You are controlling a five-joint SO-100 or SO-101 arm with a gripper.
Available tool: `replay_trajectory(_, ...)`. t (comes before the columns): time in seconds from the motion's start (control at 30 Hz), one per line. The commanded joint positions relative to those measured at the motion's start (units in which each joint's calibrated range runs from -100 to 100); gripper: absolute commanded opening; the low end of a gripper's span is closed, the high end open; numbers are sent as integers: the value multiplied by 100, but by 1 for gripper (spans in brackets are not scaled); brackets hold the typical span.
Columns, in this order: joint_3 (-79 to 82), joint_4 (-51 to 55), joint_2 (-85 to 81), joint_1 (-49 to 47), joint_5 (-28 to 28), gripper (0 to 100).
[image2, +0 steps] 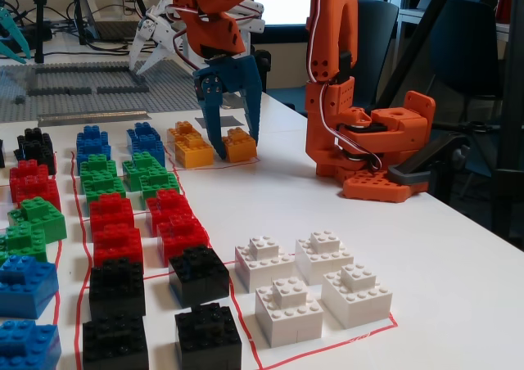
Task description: Grab the block and put it in the grey marker
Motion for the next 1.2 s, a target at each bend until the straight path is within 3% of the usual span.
replay_trajectory(0.0,-375,-52,-274,-267,-117,0)
replay_trajectory(0.47,-2136,1784,-1336,-533,-78,0)
replay_trajectory(0.77,-3471,1548,-1457,74,303,0)
replay_trajectory(1.17,-4224,446,-136,1871,933,0)
